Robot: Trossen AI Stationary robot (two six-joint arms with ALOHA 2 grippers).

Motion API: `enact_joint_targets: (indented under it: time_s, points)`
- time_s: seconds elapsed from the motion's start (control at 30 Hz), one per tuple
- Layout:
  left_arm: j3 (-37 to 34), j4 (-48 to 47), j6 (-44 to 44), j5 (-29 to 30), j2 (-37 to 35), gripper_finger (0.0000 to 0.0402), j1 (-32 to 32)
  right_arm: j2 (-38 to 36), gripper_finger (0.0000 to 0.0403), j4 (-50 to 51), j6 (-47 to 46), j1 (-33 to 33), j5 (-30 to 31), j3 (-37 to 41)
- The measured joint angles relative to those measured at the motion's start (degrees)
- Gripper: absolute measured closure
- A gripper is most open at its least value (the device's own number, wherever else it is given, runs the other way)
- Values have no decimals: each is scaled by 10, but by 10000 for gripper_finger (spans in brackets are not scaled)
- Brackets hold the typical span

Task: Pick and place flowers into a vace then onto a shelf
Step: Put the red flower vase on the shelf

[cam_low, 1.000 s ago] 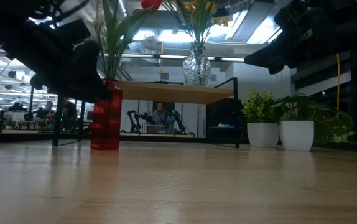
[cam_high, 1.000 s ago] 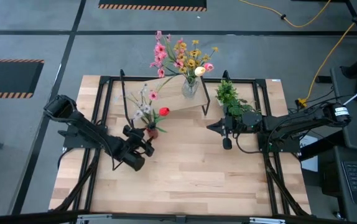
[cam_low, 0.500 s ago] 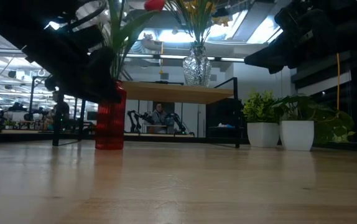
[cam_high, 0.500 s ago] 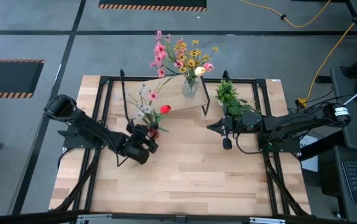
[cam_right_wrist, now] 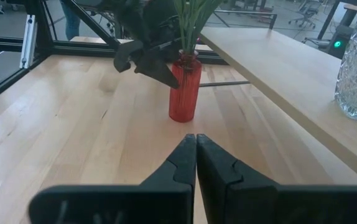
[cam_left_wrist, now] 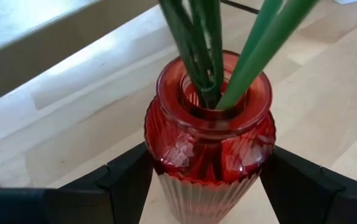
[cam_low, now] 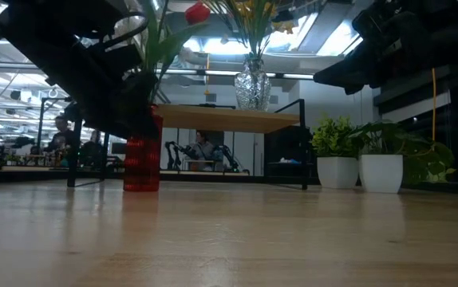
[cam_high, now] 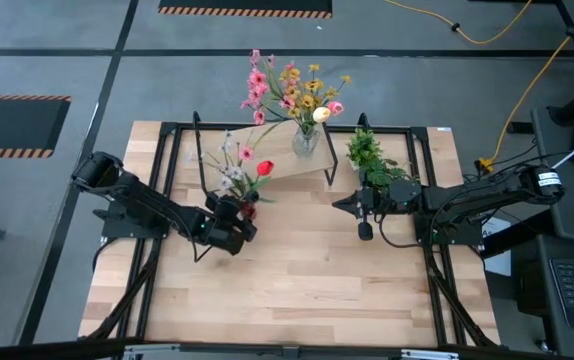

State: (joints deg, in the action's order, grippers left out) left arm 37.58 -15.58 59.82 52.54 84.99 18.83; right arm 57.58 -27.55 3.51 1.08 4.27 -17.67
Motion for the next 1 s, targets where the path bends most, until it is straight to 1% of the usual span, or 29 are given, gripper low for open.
enact_joint_targets:
  time_s: [0.1,0.23,0.37,0.53,0.73,0.87,1.0]
  points:
    - [0,26,-30,0,6,139,0,0,386,0,0,0,0,0]
    - [0,78,-76,3,23,165,0,0,386,0,0,0,0,0]
    - [1,111,-90,9,43,167,0,0,386,1,0,0,0,0]
    - [2,130,-93,8,50,167,13,0,386,3,0,0,0,0]
    - [0,130,-98,-17,29,167,42,0,386,3,0,0,0,0]
    - [0,145,-105,-63,10,167,54,0,386,3,0,0,0,0]
    - [0,169,-123,-67,1,167,62,0,386,3,0,0,0,0]
